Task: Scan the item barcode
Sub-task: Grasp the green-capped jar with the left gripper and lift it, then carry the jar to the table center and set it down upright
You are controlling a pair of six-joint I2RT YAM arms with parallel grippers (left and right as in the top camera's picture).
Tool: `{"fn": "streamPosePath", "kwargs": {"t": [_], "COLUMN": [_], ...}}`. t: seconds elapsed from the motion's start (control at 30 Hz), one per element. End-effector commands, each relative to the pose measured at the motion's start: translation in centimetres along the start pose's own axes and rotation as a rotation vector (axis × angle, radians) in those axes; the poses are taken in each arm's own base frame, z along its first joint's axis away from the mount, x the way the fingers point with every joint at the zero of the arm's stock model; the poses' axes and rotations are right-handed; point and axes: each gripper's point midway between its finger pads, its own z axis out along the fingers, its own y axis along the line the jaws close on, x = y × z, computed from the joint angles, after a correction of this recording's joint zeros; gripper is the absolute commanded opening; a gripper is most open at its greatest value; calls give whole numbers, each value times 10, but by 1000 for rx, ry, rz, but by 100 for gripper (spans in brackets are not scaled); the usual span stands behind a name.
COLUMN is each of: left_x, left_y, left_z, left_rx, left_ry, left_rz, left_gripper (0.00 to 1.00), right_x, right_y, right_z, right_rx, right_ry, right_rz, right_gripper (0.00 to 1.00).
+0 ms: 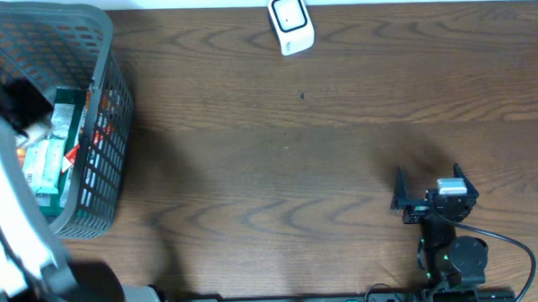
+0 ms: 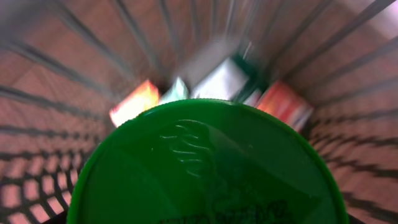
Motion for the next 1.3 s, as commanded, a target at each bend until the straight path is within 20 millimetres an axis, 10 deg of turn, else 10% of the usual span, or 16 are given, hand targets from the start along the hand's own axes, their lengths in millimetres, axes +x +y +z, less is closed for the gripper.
{"fn": "streamPosePath", "kwargs": {"t": [0.0, 0.2, 0.4, 1.27], "left_x": [-26, -16, 41, 369], "left_y": [-14, -54, -90, -301], "left_z": [-81, -192, -224, -74], "left_rx": [143, 472, 617, 590], "left_ry": [-218, -412, -300, 502], "left_rz": [-27, -18, 77, 724], "left_gripper": [65, 64, 64, 64], "right_x": [0, 0, 0, 0], "right_y": [-2, -2, -2, -2], "right_z": [0, 0, 0, 0], "right_rx": [13, 13, 13, 13], "right_ry": [0, 0, 0, 0], "right_rz": [15, 15, 15, 15], "right_gripper": [99, 99, 99, 99]}}
